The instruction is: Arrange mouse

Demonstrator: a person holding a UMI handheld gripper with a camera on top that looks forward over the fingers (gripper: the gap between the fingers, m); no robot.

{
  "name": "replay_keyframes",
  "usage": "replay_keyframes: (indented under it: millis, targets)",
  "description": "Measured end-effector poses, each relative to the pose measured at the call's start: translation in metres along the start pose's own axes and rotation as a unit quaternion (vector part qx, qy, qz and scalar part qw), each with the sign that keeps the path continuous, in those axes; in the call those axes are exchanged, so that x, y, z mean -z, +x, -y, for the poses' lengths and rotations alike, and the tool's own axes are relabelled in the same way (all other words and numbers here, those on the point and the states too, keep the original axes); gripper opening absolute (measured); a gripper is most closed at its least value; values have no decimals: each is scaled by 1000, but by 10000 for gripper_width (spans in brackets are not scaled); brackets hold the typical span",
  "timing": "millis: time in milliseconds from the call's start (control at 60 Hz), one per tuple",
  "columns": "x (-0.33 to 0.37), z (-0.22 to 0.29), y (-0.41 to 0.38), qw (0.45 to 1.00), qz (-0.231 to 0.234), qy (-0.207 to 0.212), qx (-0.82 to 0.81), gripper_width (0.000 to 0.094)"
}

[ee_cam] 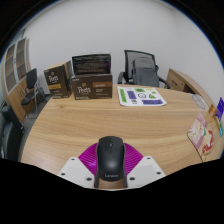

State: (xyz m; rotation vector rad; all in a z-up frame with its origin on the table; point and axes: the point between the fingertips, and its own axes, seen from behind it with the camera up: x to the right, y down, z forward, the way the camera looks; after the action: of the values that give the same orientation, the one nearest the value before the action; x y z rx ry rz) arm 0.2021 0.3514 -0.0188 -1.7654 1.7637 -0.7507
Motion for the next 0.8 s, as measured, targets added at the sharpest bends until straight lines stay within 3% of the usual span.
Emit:
replay_keyframes:
  millis: [267,417,617,800]
  targets:
    - [13,4,4,1000,-7,-1,0,302]
    - [61,62,27,999,2,41,5,304]
    - [116,153,149,993,-45,103,-25,303]
    - [108,143,299,986,-126,90,-56,301]
